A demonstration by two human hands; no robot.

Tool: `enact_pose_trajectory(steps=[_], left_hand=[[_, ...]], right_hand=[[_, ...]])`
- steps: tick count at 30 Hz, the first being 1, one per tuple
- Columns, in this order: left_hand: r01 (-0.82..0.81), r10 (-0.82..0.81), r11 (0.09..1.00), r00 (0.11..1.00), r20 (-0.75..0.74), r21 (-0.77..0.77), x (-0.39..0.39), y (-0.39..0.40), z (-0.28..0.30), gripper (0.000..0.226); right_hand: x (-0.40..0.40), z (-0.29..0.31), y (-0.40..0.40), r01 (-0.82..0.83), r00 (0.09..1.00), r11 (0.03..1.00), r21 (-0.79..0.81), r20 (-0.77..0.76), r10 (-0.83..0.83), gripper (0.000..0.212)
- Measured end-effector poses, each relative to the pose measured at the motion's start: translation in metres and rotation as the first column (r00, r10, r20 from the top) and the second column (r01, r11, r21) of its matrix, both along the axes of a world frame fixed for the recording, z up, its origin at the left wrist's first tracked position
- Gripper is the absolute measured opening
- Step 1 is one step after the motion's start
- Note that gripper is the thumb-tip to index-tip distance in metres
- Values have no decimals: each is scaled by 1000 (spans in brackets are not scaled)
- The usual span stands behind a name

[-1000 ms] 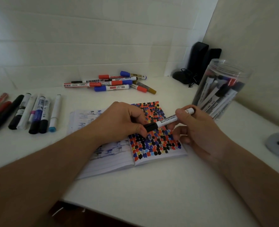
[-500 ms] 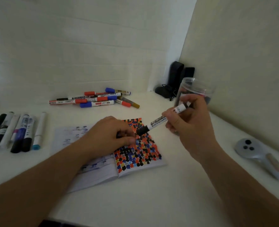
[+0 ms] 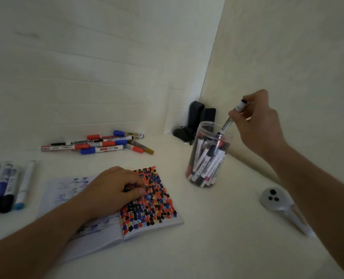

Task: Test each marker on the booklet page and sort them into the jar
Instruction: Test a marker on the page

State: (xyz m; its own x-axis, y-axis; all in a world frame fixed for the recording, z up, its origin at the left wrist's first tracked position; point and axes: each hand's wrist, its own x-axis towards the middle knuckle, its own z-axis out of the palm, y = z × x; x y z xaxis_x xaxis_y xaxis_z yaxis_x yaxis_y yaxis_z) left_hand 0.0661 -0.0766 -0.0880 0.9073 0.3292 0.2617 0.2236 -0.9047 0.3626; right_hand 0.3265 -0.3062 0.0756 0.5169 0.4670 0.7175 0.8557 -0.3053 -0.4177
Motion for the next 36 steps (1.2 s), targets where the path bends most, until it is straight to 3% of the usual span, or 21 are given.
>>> enact_pose_trajectory(steps=[4, 8, 14, 17, 20, 22, 23, 24, 26, 29, 32, 36], left_hand=[[0, 0, 1000, 1000, 9, -3, -1, 0, 0, 82], [-3, 3, 1000, 1000, 11, 11, -1, 0, -1, 61], [-12, 12, 1000, 1000, -2, 14, 0, 3, -4, 57], [6, -6, 1000, 1000, 4, 26, 1, 2, -2, 40], [0, 0, 999, 1000, -5, 39, 1, 0, 0, 27], [-5, 6, 998, 1000, -19, 57, 0, -2, 1, 25], [-9, 11, 998, 999, -32, 60, 1, -4, 2, 24], [-14, 17, 998, 999, -48, 60, 1, -5, 5, 24], [-15, 18, 999, 994, -104, 31, 3, -4, 14, 21], [-58, 17, 981, 976, -216, -185, -1, 9, 34, 16], [-175, 144, 908, 984, -109, -381, -7, 35, 42, 17], [-484, 487, 871, 873, 15, -81, -10, 79, 31, 21]], right_hand=[[-3, -7, 13, -6, 1000, 974, -225, 21, 11, 27], [-5, -8, 21, -3, 1000, 941, -338, 23, 11, 16], [5, -31, 21, 69, 991, 861, -504, 135, 0, 69], [9, -38, 22, 42, 991, 908, -417, 130, 14, 77], [-8, -46, 25, 121, 910, 988, -93, 408, -73, 48], [-38, -51, 37, -17, 852, 996, 87, 522, -31, 31], [-55, -54, 45, -135, 846, 987, 82, 529, 72, 27], [-71, -61, 56, -238, 852, 971, 27, 485, 196, 25], [-100, -81, 77, -339, 895, 930, -146, 254, 366, 20], [-111, -123, 104, -364, 931, 872, -328, -122, 343, 17], [-107, -147, 118, -402, 894, 842, -358, -352, 277, 30], [-102, -157, 123, -436, 871, 815, -381, -406, 276, 29]])
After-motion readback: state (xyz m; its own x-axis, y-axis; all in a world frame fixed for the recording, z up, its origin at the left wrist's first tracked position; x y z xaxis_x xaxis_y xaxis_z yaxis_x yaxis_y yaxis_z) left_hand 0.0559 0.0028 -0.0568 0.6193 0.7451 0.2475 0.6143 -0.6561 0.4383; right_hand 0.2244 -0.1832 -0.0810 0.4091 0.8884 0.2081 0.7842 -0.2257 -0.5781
